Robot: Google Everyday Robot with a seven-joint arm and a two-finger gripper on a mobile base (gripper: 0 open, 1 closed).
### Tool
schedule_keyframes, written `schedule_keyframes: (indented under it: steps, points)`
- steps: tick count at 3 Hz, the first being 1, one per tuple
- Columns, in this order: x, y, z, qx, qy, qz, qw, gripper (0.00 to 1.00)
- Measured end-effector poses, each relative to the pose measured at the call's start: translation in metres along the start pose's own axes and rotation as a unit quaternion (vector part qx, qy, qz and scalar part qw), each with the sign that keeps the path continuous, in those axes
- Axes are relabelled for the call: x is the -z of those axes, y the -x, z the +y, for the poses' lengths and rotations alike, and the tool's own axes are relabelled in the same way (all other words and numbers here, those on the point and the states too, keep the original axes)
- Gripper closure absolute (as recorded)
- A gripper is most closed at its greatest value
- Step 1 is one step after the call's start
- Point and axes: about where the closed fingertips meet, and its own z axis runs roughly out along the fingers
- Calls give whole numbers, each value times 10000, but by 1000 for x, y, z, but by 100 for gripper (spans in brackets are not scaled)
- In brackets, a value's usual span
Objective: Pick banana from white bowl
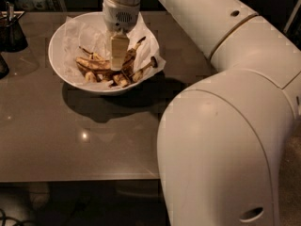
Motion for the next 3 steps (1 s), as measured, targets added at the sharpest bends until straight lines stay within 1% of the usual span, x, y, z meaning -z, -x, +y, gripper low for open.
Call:
schedule_keyframes:
  steps: [1,3]
  points:
    - [-3,1,0,-15,47,-22,10000,46]
    - [-9,1,0,-25,138,-48,9999,46]
